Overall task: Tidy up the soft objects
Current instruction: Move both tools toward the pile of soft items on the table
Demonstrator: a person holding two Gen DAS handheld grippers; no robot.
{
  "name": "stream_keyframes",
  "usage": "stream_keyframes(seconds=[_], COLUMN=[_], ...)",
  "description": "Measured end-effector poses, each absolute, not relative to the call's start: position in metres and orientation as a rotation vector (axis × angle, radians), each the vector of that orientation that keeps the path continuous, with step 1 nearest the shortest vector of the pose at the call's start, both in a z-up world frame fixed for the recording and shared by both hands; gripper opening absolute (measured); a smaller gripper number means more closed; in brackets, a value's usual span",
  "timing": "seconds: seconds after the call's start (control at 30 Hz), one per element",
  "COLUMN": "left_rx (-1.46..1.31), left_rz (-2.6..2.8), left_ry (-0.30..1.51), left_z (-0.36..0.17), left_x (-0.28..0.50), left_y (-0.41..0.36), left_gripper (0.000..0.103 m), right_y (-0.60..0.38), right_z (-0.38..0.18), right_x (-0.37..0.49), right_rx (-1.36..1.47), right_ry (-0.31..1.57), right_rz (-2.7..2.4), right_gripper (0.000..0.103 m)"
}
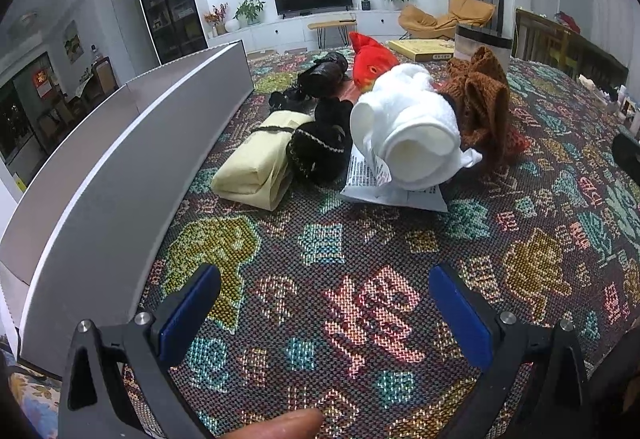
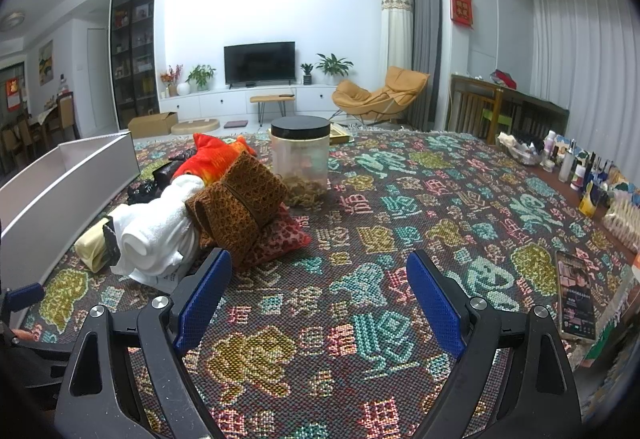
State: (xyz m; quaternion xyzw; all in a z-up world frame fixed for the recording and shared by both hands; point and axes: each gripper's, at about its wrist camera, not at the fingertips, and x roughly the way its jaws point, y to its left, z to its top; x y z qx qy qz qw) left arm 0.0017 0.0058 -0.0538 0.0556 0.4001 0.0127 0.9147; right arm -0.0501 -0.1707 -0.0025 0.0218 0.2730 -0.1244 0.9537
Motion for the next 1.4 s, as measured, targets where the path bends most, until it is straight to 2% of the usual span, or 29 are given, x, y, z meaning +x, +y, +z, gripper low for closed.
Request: stream_keyframes(seconds=[0.87, 1.4], left_rx=[0.082, 0.009], left_rz=[0.041, 0.004], left_ry=[0.947, 0.974], left_z=[-0.097, -0.106], left_x=[0.03, 0.042], left_y=[0.024, 0.038], left_gripper=[0.103, 0.103], right_y=[-0.171, -0.167], right_z=[-0.004, -0.006], right_x=[-0.049, -0.045], right_rx=[0.045, 0.047], right_ry=[0.557, 0.564], right_rz=[-0.25, -0.246], right_gripper=[0.091, 0.091])
